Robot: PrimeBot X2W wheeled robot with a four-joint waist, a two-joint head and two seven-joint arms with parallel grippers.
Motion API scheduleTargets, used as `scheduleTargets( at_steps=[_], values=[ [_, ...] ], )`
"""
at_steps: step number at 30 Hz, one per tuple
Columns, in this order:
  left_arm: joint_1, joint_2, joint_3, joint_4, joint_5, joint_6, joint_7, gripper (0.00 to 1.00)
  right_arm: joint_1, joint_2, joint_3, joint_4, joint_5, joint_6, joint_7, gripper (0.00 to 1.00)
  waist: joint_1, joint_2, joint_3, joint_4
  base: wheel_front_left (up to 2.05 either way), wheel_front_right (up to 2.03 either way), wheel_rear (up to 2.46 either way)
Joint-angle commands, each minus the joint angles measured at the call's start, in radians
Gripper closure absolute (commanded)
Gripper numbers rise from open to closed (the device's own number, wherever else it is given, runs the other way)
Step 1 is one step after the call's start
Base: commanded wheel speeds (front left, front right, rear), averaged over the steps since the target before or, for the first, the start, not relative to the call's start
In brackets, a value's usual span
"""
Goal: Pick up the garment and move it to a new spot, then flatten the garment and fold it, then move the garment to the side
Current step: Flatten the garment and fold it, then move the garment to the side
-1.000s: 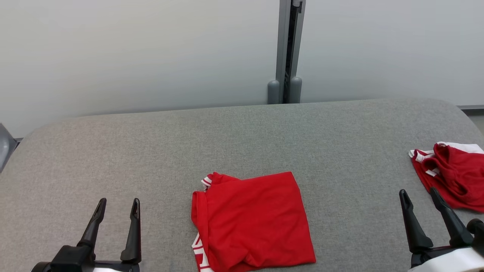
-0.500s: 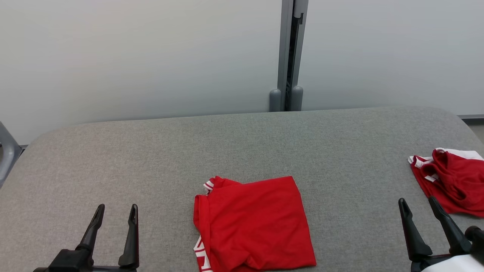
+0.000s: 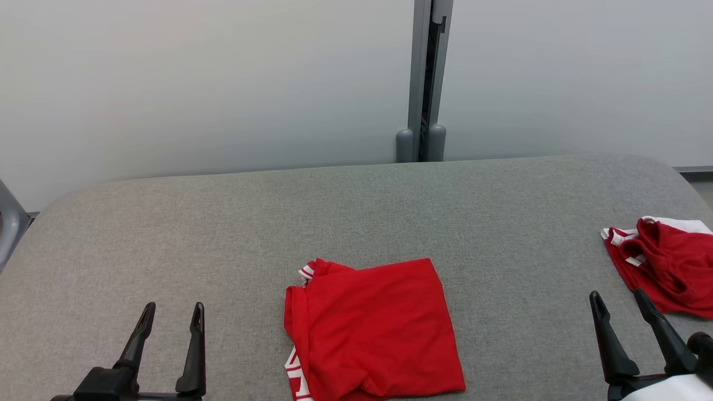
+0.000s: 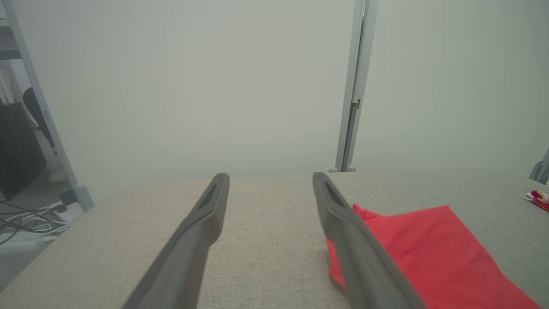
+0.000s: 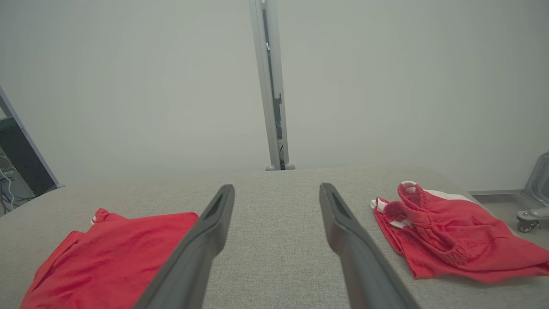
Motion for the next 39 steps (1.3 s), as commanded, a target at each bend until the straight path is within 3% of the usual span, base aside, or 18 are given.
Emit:
scheduleTargets(
  at_steps=[1, 16, 28, 39],
  values=[
    [-0.003, 0.005, -0.001, 0.0, 0.0, 0.007, 0.001, 0.0, 0.002, -0.006, -0.006, 0.001, 0.001, 0.0, 0.0, 0.0, 0.0, 0.0, 0.001, 0.001, 0.0, 0.0, 0.0],
    [-0.037, 0.009, -0.027, -0.011, 0.008, 0.002, 0.002, 0.0, -0.04, -0.043, -0.009, 0.003, 0.005, 0.0, 0.038, 0.0, 0.0, 0.0, 0.028, 0.048, 0.0, 0.0, 0.0],
    [-0.129, -0.04, -0.084, 0.018, 0.003, -0.01, -0.051, 0.0, -0.252, -0.181, 0.266, 0.253, 0.122, 0.0, 0.185, 0.0, 0.0, 0.0, 0.219, 0.198, 0.0, 0.0, 0.0],
    [-0.218, -0.063, -0.098, 0.092, 0.0, -0.024, -0.094, 0.0, -0.404, -0.22, 0.521, 0.405, 0.276, 0.0, 0.274, 0.0, 0.0, 0.0, 0.301, 0.23, 0.0, 0.0, 0.0]
  ],
)
